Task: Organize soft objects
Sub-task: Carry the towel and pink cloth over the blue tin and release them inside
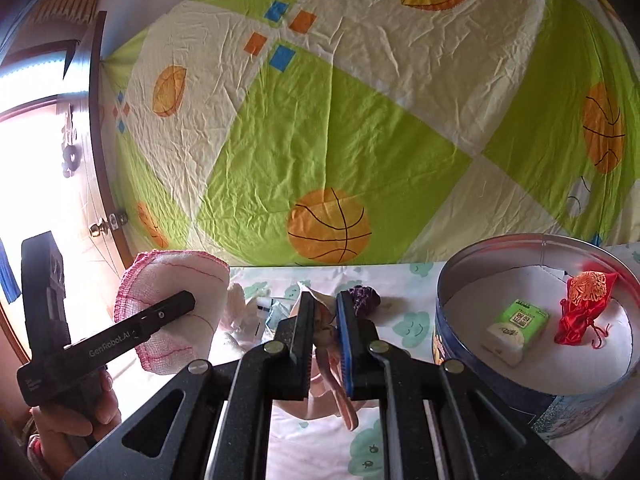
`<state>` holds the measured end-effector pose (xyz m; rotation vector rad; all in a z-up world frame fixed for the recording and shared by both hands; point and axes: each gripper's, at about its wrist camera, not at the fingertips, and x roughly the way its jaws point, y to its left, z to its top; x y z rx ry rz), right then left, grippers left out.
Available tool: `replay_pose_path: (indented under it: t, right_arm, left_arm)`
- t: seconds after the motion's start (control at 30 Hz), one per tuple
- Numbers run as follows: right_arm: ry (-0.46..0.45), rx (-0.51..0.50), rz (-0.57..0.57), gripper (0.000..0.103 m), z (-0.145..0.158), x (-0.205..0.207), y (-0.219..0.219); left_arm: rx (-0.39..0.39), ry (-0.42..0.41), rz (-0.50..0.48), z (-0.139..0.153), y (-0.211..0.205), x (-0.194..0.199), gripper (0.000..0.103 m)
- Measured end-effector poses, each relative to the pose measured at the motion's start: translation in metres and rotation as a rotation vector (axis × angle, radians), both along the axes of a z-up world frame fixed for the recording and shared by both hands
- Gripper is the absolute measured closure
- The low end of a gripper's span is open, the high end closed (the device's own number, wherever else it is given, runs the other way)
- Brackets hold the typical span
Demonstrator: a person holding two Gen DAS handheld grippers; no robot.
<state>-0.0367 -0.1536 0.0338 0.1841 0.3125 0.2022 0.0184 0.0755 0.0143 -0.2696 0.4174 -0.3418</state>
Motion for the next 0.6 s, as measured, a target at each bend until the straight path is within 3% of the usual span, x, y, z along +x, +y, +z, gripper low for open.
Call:
replay_pose_path:
  t: [0.27, 0.6]
  right_arm:
    - [-0.07, -0.005, -0.012, 0.091, 0.012, -0.011, -0.005]
    - [-0.13, 0.034, -0.007, 0.091, 0.027, -0.024, -0.021]
  left_arm:
    - [-0.002, 0.0, 0.052, -0.004, 0.006, 0.006, 0.078]
    - [-0.014, -0.016, 0.025, -0.007, -0.01, 0.001, 0.078]
